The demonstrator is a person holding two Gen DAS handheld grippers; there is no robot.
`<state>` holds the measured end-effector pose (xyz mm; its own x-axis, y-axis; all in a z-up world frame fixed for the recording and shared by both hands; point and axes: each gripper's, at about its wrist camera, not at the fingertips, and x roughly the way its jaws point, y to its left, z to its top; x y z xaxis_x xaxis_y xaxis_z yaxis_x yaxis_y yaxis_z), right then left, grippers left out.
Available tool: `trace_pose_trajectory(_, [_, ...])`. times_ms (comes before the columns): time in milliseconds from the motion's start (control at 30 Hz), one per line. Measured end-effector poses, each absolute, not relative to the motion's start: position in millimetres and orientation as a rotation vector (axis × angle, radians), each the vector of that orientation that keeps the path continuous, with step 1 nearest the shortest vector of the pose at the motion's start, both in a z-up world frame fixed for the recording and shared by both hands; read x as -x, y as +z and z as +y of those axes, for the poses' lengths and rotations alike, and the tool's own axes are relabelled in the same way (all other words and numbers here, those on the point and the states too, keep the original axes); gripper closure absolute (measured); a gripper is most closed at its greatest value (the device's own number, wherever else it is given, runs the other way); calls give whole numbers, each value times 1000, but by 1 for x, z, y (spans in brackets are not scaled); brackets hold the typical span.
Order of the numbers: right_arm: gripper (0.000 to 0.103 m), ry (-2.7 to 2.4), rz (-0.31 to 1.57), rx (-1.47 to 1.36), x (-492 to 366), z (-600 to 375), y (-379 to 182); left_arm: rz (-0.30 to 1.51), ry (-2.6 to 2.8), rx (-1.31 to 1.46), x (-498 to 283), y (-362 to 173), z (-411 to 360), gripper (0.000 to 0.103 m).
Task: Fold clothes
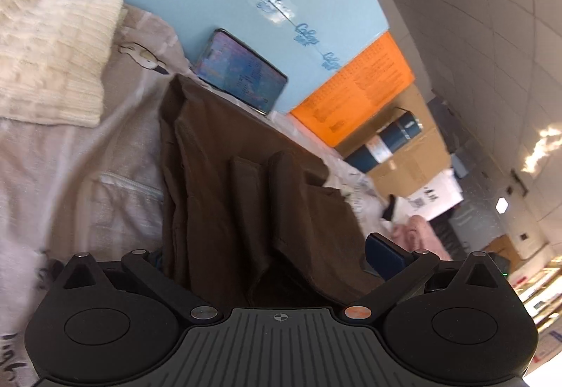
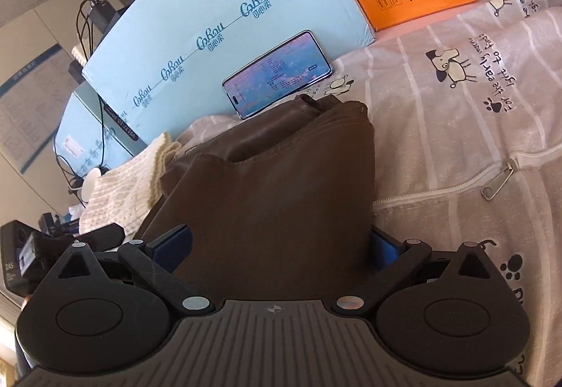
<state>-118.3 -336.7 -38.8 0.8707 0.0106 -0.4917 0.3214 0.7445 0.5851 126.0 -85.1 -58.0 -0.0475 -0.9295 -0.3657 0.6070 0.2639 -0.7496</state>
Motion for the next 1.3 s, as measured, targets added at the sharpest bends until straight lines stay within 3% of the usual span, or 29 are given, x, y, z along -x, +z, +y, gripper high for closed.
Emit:
trace_pose_trajectory(233, [7, -141, 449, -782, 121, -336, -39, 900, -1304, 250, -106, -55, -100, 1])
trace_pose_trajectory(333, [12, -128, 422, -799, 122, -334, -38, 796, -1265, 123, -90, -52, -104, 11])
trace_pose_trajectory(400, [24, -156, 416, -786, 122, -332, -37, 735, -1227, 58, -83, -51, -104, 32])
trace_pose_trajectory(467, [50, -213, 412, -757, 122, -328, -37, 707, -1192, 48, -85, -50, -102, 60])
trace_pose_trajectory(567, [73, -293, 407, -700, 121, -321, -33, 654, -1191, 74, -88, -46, -93, 76])
trace_pose_trajectory(667, [87, -246, 352, -677, 120, -308, -16, 558, -1223, 73, -79, -36, -85, 82])
trace_pose_trajectory(933, [87, -141, 244, -616, 107, -273, 26, 471, -1205, 235, -91, -11, -51, 85])
trace_pose_trajectory(1300, [87, 36, 184, -615, 3, -229, 64, 337, -1001, 345, -134, 30, 20, 84])
